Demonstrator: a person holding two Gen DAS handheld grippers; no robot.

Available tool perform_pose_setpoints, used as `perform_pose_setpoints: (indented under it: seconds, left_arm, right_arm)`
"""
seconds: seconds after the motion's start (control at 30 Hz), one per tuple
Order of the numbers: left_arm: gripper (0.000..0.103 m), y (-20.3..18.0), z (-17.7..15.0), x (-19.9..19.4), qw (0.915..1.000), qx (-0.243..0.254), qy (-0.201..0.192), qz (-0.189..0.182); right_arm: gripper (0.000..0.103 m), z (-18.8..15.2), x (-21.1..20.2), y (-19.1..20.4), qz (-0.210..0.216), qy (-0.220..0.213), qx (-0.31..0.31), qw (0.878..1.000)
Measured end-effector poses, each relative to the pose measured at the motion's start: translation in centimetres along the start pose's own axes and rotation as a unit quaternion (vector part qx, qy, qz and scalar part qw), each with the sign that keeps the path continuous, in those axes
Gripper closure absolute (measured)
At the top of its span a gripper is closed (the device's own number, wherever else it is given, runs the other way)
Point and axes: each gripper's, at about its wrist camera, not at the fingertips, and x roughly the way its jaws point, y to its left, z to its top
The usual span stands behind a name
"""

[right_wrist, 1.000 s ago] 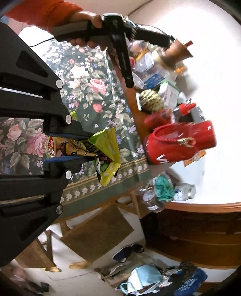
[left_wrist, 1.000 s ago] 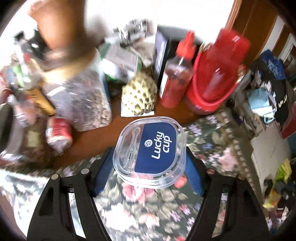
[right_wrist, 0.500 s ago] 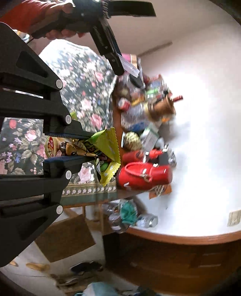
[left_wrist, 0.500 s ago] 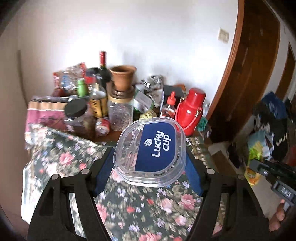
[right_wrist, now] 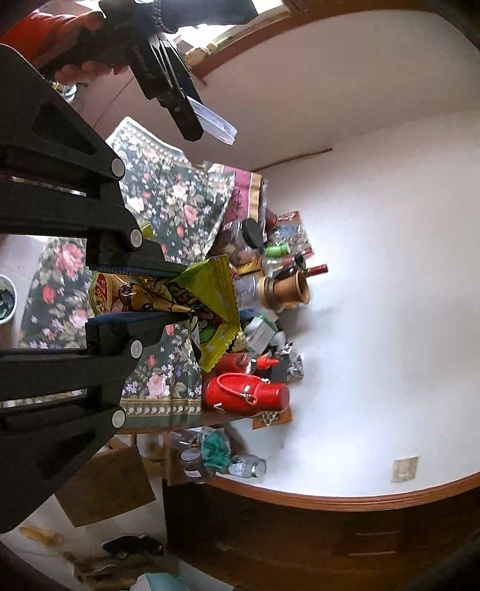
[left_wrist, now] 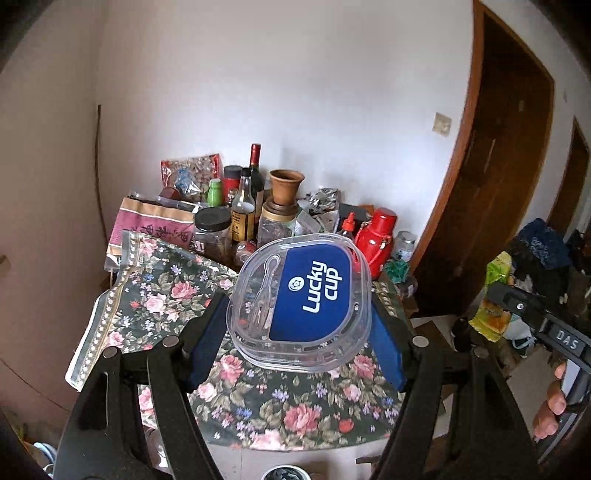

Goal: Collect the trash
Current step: 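Carry the snack bag with the right tool while the left tool carries the container to the bucket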

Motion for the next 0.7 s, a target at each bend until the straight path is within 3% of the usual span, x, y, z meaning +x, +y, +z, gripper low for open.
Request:
perform_pose_setpoints:
  seconds: [0.17, 0.4, 0.7]
  left_arm:
    - [0.031, 1.3, -2.6, -4.8, 0.9997, 0.019, -0.007, -0.015]
    - [0.031, 4.4, -8.2, -12.2, 0.9992, 0.030, 0.011, -0.025]
    - [0.031, 6.5, -14.5, -15.7, 0.9965, 0.039, 0.067, -0.032]
  right_arm:
    - [0.088, -2.8, -2.9, 3.7, -0.015, -0.011, 0.011, 1.000]
    - [0.088, -8.0, -6.5, 8.7, -0.024, -0.004, 0.036, 0.999]
    - [0.088, -15.2, -8.4, 12.0, -0.033, 0.041, 0.061, 0.997]
